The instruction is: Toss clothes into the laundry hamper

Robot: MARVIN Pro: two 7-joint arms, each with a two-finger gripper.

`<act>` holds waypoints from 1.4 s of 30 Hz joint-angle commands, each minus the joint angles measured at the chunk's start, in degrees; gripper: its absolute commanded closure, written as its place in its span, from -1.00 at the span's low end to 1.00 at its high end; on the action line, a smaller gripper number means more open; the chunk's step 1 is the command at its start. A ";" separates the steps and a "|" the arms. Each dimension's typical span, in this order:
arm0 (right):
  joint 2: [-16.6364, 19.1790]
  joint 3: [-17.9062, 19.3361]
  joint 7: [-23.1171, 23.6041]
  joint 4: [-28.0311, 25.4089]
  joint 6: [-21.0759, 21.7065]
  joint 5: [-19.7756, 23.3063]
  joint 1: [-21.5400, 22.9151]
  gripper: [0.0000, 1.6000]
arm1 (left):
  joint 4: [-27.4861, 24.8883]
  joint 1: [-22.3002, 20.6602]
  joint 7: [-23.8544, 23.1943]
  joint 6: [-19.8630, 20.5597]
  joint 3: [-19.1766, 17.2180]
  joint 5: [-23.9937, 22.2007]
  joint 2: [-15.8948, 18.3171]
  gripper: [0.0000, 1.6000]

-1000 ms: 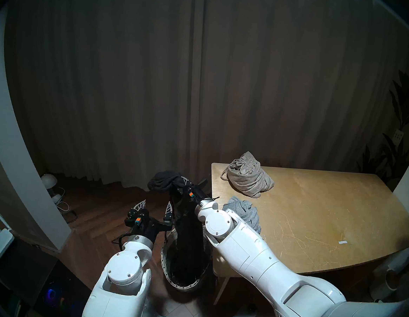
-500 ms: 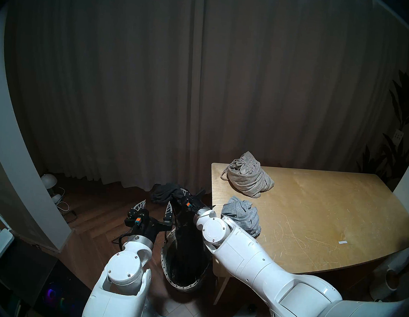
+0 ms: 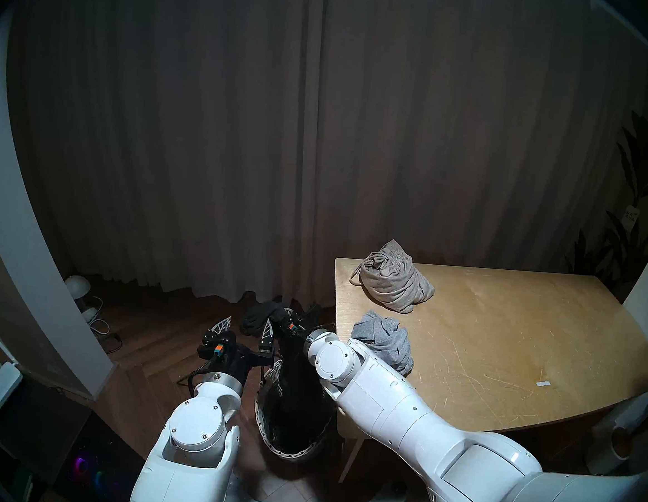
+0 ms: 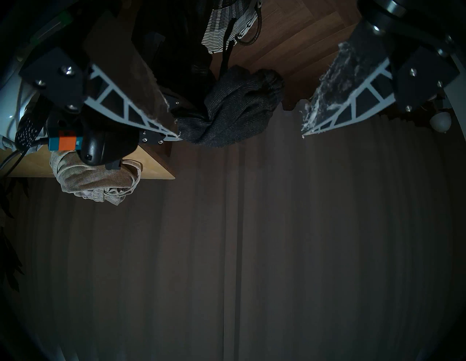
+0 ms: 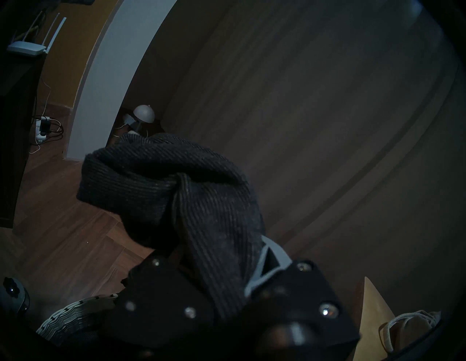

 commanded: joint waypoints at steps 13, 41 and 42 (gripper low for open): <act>2.88 1.69 -0.09 -6.69 -1.25 -0.25 0.90 -1.00 | -1.30 -0.35 0.11 -0.21 -0.12 -0.01 -0.04 -1.00; -0.74 14.02 -5.56 -10.77 1.16 4.86 9.55 -1.00 | -0.72 -0.56 0.05 -0.26 -0.08 -0.01 -0.01 -1.00; -0.74 14.02 -5.56 -10.77 1.16 4.86 9.55 -1.00 | -0.72 -0.56 0.05 -0.26 -0.08 -0.01 -0.01 -1.00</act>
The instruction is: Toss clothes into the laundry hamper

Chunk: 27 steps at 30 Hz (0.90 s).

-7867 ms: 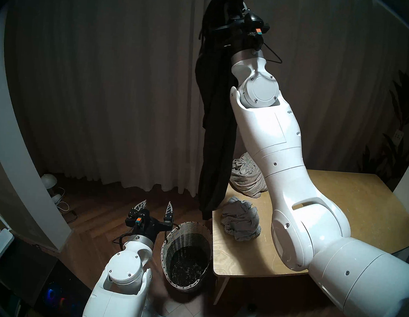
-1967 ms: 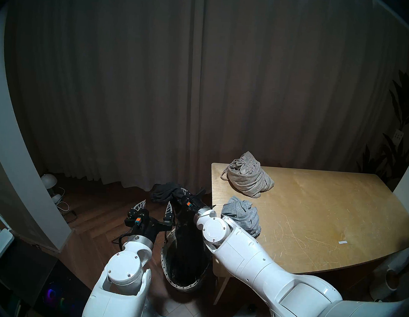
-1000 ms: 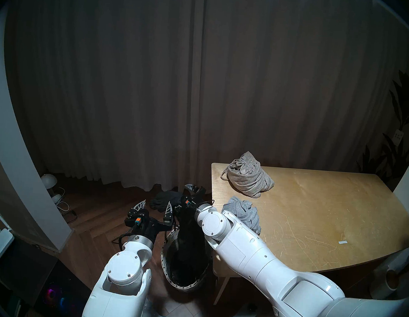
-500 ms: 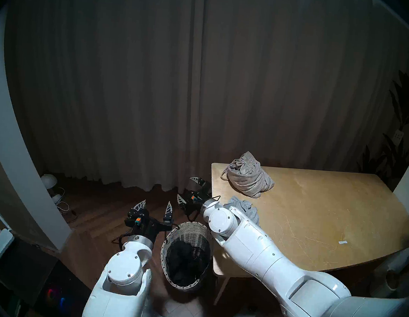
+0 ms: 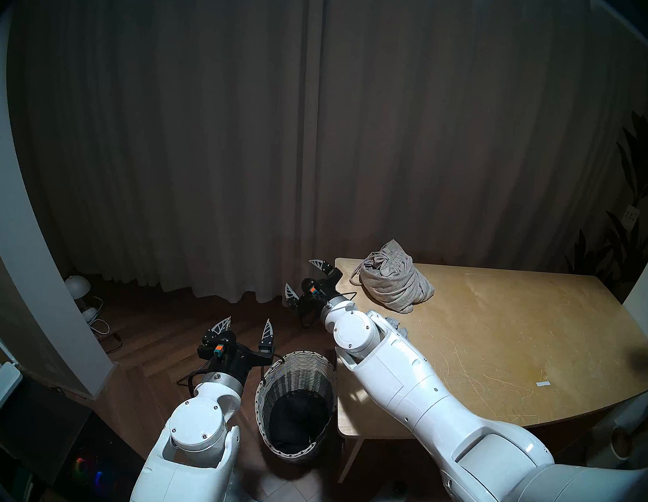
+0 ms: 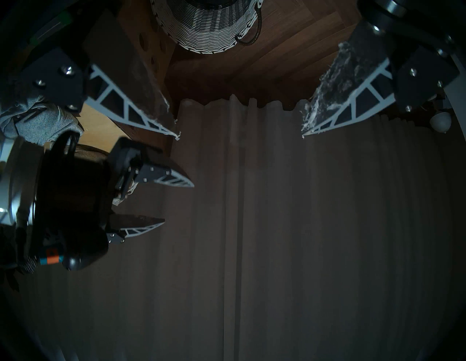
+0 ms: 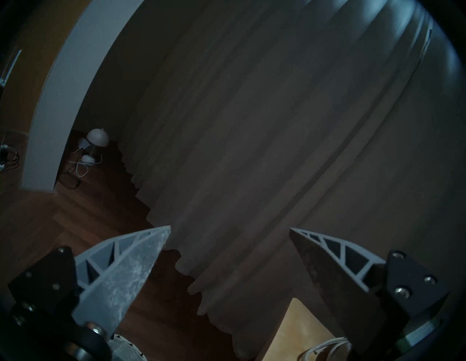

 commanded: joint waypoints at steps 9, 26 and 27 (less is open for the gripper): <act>3.48 15.29 -7.47 -9.86 1.90 1.88 9.68 -1.00 | -0.49 -0.61 0.01 -0.25 -0.07 0.00 -0.01 -1.00; 15.67 34.10 -15.53 -11.15 4.32 5.36 3.97 -1.00 | -0.58 -0.72 0.03 -0.38 -0.08 -0.01 -0.01 -1.00; 16.06 34.51 -15.69 -10.73 4.53 5.65 3.75 -1.00 | -0.56 -0.73 0.03 -0.38 -0.08 -0.01 -0.01 -1.00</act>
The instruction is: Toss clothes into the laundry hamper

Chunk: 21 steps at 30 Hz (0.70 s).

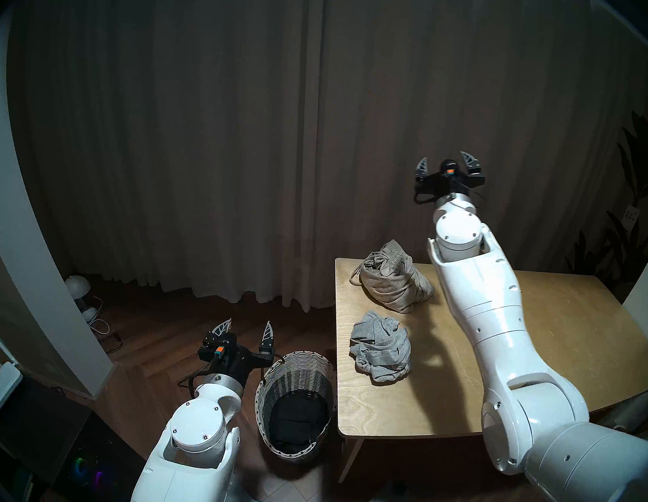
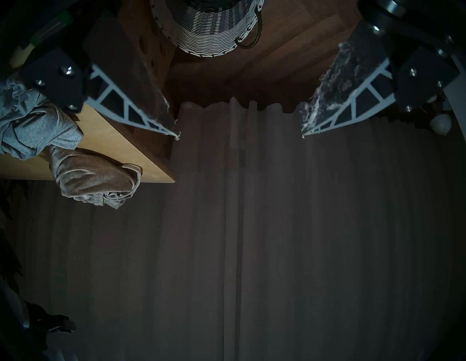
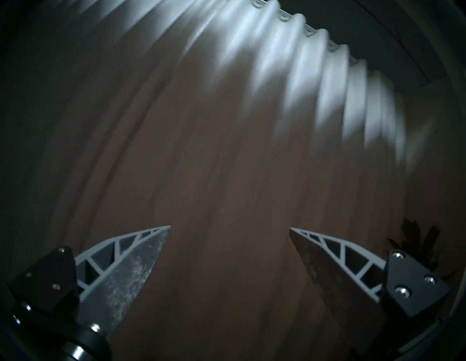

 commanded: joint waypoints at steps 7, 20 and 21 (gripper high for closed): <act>7.62 10.52 -0.92 -1.76 0.04 3.68 -11.28 -1.00 | -1.49 -4.49 -1.71 0.15 3.49 1.70 0.32 -1.00; 7.94 14.68 1.51 -1.67 -0.82 7.31 -21.74 -1.00 | -1.61 -10.95 -7.03 1.47 12.90 2.65 2.25 -1.00; 7.89 14.87 1.78 -1.32 -0.89 7.55 -21.83 -1.00 | -1.56 -11.05 -7.56 1.67 13.97 2.50 2.58 -1.00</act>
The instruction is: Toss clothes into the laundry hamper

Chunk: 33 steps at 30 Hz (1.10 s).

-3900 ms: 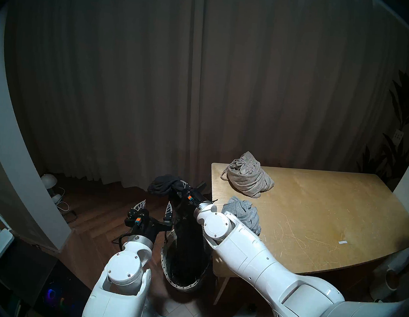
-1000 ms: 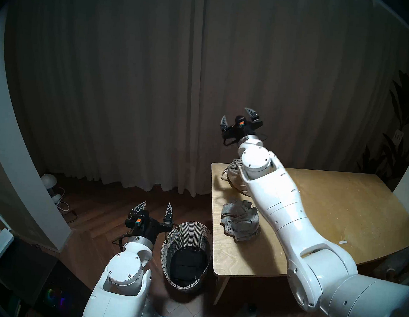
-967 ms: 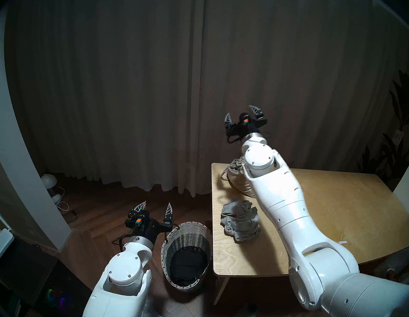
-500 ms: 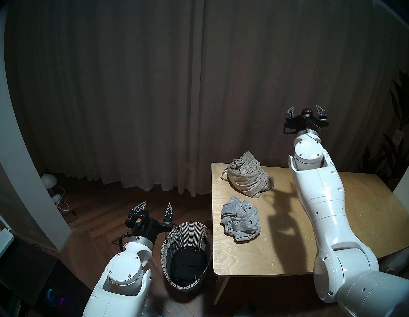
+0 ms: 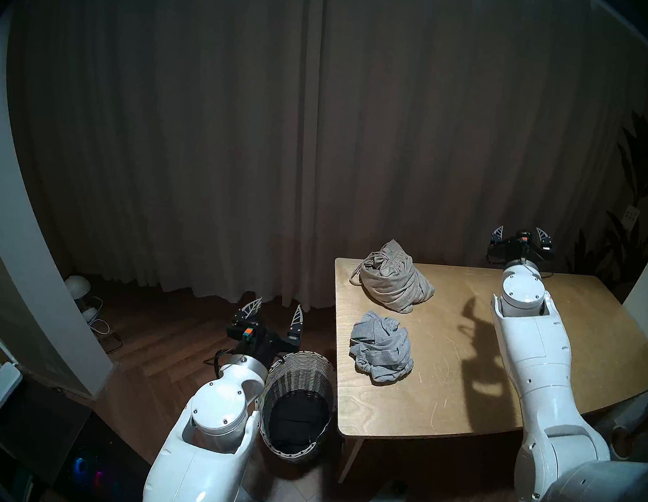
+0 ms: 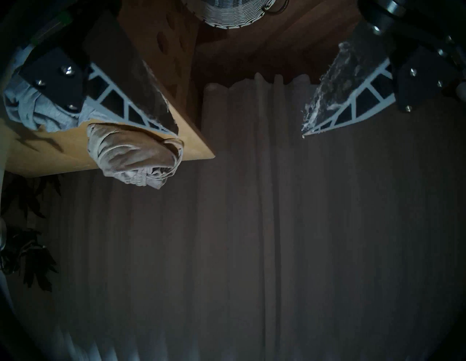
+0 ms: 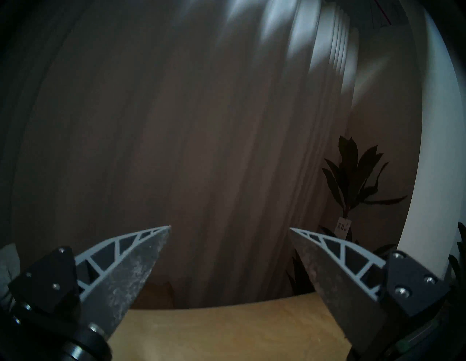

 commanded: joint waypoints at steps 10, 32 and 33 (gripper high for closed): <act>0.14 1.93 7.78 -4.67 -5.03 4.97 -12.03 -1.00 | -0.75 -8.84 -10.19 7.33 14.43 -5.43 3.04 -1.00; 0.42 0.09 24.15 -4.70 -12.64 13.49 -15.25 -1.00 | 12.95 -20.72 -4.06 20.14 18.56 -5.18 -1.87 -1.00; 0.52 0.28 24.46 -4.59 -12.84 13.75 -15.21 -1.00 | 13.42 -21.08 -3.68 20.17 18.83 -5.28 -2.00 -1.00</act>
